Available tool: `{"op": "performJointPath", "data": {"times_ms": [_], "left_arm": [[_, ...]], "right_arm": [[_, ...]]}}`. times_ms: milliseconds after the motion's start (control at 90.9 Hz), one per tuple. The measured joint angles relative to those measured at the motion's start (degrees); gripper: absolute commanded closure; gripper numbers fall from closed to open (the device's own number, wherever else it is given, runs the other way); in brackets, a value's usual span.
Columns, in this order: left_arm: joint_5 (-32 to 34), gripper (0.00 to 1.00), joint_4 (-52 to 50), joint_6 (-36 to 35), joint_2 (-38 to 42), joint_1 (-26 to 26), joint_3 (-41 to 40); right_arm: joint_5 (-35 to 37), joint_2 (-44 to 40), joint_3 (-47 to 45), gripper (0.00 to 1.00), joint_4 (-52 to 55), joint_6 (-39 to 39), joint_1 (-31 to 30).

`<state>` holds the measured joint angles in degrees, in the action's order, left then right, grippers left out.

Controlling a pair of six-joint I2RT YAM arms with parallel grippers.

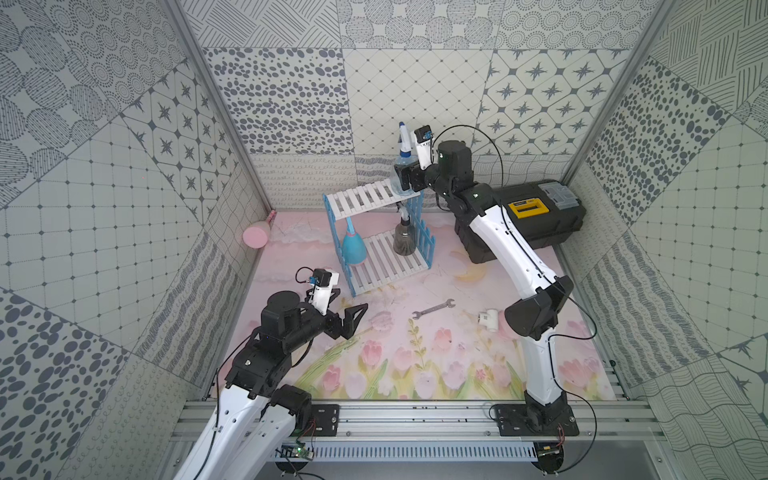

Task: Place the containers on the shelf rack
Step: 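Place the container on the shelf, then adjust the shelf at the center of the board.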

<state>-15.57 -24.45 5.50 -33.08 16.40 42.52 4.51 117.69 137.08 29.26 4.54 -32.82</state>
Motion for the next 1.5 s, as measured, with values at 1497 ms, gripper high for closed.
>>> {"op": "performJointPath", "data": {"times_ms": [1497], "left_arm": [[23.19, 0.01, 6.47, 13.38, -51.23, -16.13, 30.91]], "right_arm": [[-9.29, -53.92, -69.7, 0.03, -3.78, -8.92, 22.29]]}}
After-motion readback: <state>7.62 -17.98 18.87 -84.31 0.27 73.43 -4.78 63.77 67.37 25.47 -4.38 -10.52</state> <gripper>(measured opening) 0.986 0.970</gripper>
